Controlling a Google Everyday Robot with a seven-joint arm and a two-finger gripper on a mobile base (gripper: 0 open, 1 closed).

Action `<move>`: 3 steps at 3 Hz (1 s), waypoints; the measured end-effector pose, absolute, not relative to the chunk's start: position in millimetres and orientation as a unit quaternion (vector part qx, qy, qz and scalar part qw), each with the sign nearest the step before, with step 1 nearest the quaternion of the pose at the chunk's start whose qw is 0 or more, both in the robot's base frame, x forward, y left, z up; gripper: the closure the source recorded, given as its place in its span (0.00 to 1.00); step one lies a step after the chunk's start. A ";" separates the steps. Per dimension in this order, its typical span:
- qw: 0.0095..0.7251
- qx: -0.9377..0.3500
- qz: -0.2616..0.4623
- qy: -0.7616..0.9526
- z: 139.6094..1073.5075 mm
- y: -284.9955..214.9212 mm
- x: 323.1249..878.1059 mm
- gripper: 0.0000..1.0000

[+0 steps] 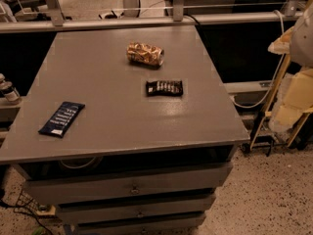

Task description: Move rxbar chocolate near rxbar blueberry

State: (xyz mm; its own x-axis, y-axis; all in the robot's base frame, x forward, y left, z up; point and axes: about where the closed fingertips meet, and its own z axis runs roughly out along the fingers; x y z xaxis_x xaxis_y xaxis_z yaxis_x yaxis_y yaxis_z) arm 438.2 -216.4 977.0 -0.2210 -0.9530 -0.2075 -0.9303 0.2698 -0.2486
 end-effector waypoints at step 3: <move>0.200 -0.607 -0.003 0.769 967.4 -190.5 488.8 0.00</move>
Offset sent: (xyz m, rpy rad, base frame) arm 0.0196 -0.0047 -0.0005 0.1004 -0.0227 -0.0451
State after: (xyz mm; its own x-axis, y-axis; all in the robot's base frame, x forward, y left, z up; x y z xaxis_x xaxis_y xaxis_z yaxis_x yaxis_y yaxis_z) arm 488.8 -190.5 967.4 -0.1816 -0.9350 -0.3046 -0.9327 0.2619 -0.2481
